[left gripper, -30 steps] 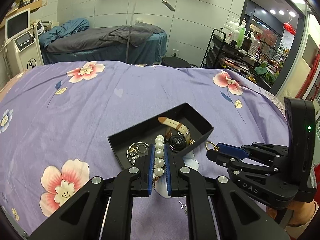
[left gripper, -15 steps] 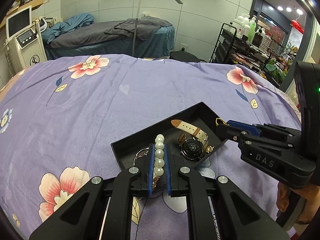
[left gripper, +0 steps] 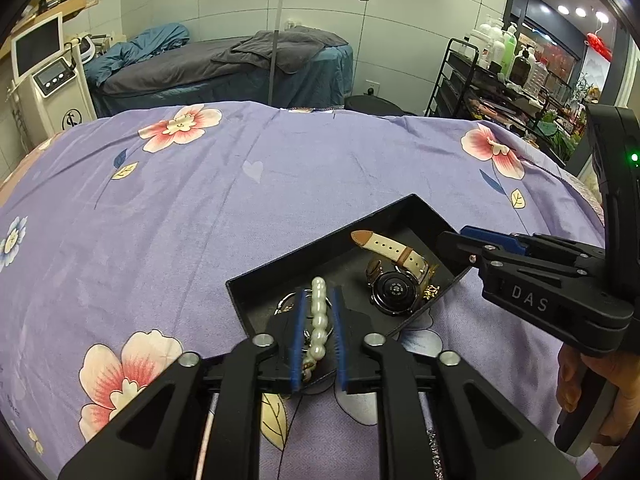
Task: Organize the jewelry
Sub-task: 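Carry the pearl bracelet and gold ring into the black box and open both tools, then move both open tools toward the silver chains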
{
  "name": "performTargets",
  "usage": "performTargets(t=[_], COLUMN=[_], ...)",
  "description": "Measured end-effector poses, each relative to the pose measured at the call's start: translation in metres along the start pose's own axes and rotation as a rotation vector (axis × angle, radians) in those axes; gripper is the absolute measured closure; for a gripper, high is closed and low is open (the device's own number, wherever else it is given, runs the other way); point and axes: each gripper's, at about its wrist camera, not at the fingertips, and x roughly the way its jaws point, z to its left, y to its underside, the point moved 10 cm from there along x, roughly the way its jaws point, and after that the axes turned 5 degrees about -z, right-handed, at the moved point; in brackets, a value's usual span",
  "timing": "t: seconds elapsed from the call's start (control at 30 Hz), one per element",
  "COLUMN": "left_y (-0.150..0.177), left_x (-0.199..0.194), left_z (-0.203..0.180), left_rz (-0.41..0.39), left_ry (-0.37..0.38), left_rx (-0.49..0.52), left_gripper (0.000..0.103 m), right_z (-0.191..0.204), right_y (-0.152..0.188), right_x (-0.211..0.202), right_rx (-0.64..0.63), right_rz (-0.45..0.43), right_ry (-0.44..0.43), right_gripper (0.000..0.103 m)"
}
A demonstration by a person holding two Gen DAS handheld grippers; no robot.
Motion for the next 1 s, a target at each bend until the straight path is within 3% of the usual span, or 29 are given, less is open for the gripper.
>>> performTargets(t=[0.07,0.33,0.57,1.0], left_y=[-0.002,-0.009,0.013,0.058], left_x=[-0.003,-0.020,-0.029,-0.033], left_z=[0.002,0.010,0.021,0.028], left_rz=[-0.013,-0.063,-0.031,0.037], left_ry=[-0.007,-0.044,-0.032,-0.040], left_rx=[0.002,-0.004,-0.068,-0.094], left_gripper=[0.069,0.021,0.017,0.014], right_z=[-0.002,-0.006,-0.017,-0.006], right_y=[-0.003,-0.002,0.029,0.074], right_x=[-0.003,-0.012,-0.018,-0.042], right_rx=[0.011,0.012,0.060,0.023], right_rz=[-0.017,-0.016,0.042,0.078], right_ry=[0.001,-0.003,-0.002,-0.035], right_gripper=[0.050,0.050,0.050,0.050])
